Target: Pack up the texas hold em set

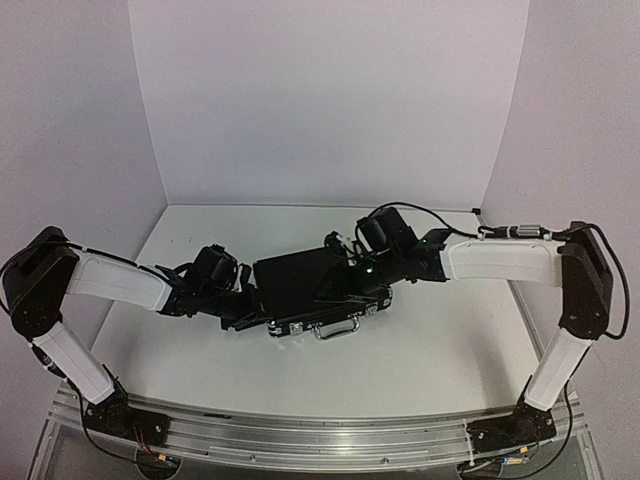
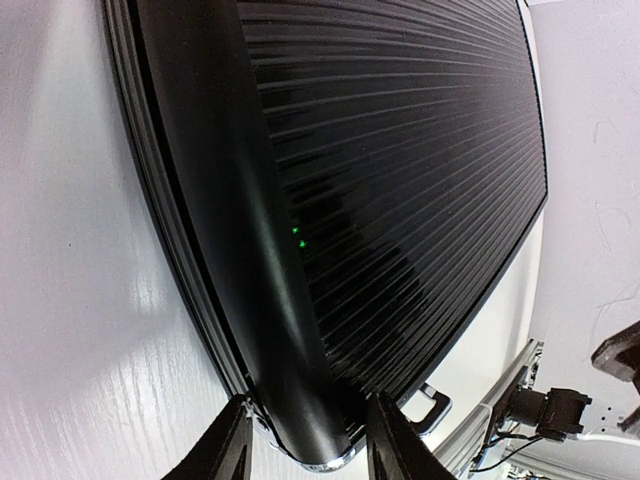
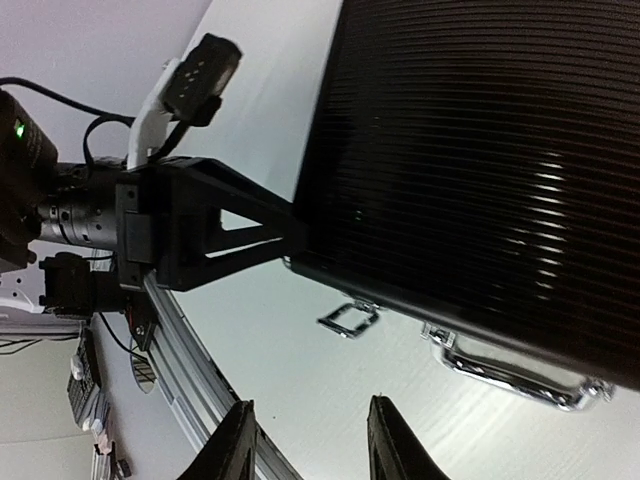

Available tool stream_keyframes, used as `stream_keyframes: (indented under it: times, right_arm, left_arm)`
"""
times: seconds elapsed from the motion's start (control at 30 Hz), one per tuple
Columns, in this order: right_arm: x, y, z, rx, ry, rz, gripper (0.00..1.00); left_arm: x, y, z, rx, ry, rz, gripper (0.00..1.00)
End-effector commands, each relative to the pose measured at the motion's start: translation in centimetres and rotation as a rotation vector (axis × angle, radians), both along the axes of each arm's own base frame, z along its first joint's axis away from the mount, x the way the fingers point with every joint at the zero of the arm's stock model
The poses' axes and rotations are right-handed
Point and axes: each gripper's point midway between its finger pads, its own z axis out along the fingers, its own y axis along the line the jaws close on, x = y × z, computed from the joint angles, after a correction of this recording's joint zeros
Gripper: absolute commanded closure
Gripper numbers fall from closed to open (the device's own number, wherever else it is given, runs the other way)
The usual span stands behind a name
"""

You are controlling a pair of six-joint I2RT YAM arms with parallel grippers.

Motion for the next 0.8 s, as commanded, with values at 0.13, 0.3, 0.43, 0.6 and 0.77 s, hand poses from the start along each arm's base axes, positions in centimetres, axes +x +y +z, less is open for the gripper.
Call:
stream_keyframes:
  times: [0.13, 0.3, 0.43, 0.6, 0.77]
  right_arm:
    - [-1.9, 5.1, -3.1, -0.084, 0.028, 0.147, 0.72]
    - [-0.8, 5.3, -5.3, -0.152, 0.016, 0.132, 0.73]
    - [-0.6, 5.2, -6.4, -0.183, 0.020, 0.132, 0.74]
    - [-1.0, 5.1, -6.7, -0.190, 0.033, 0.147, 0.77]
    - [-0.3, 5.2, -5.8, -0.192, -0.008, 0.137, 0.76]
  left_arm:
    - [-0.1, 0.1, 0.4, 0.025, -0.001, 0.006, 0.62]
    - [-0.1, 0.2, 0.3, 0.027, -0.003, 0.006, 0.62]
    - [-0.2, 0.3, 0.2, 0.028, -0.003, 0.005, 0.62]
    - [-0.2, 0.3, 0.1, 0.029, -0.003, 0.002, 0.62]
    - [-0.3, 0.3, -0.1, 0.033, 0.002, 0.000, 0.62]
